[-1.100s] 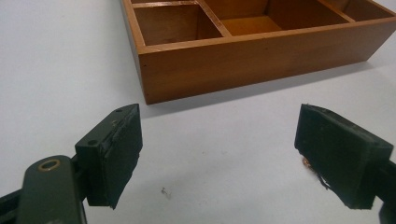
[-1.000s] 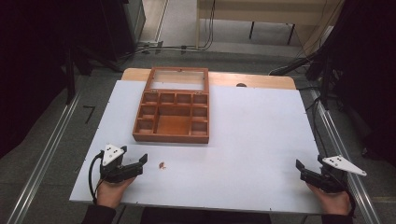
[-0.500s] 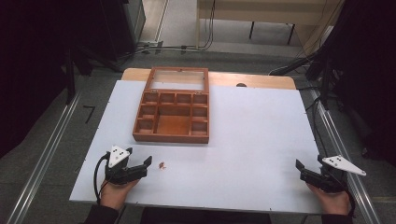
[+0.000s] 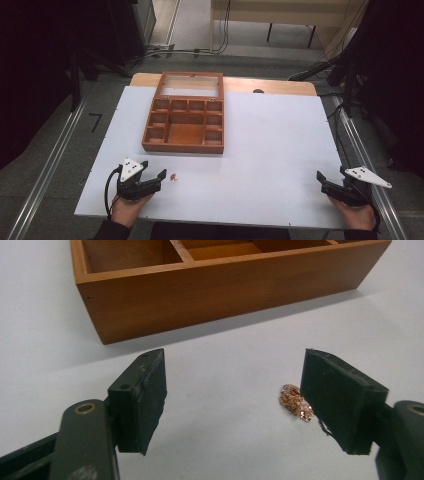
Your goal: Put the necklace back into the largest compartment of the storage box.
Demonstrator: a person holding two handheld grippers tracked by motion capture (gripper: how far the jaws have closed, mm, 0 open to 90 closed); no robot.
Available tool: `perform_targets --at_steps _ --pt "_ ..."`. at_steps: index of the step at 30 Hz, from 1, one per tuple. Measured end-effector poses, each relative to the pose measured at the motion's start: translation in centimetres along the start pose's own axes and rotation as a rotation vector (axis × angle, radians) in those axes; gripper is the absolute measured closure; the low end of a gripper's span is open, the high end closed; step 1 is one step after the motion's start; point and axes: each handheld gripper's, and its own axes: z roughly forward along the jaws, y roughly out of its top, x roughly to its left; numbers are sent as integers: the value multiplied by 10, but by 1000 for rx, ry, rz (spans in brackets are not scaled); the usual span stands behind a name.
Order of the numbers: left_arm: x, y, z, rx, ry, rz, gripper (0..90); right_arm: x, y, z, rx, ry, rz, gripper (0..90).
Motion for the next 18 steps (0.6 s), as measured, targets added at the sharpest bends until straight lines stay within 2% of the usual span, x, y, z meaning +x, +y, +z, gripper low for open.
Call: perform_targets --at_steps 4,7,13,18 --pt "-3 -1 2 2 -9 5 317 0 0 0 0 1 1 152" --pt "-8 -2 4 5 -10 36 341 0 0 0 1 1 1 153" --pt "-9 -3 3 -10 -23 28 396 0 0 0 2 1 1 153" --pt "-11 -3 4 4 -30 34 427 0 0 0 1 1 0 153"
